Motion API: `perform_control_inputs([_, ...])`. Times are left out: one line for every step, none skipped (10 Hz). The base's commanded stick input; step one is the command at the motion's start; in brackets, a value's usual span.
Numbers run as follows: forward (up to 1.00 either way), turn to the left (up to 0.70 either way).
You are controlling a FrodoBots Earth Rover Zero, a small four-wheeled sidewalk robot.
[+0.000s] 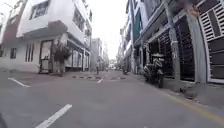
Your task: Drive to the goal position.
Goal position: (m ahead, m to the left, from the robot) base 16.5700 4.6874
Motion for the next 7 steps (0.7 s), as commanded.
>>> perform_control_inputs([0.7, 0.0])
perform_control_inputs([0.7, 0.0])
perform_control_inputs([0.7, 0.0])
perform_control_inputs([0.7, 0.0])
perform_control_inputs([0.7, 0.0])
perform_control_inputs([0.7, 0.0])
perform_control_inputs([0.7, 0.0])
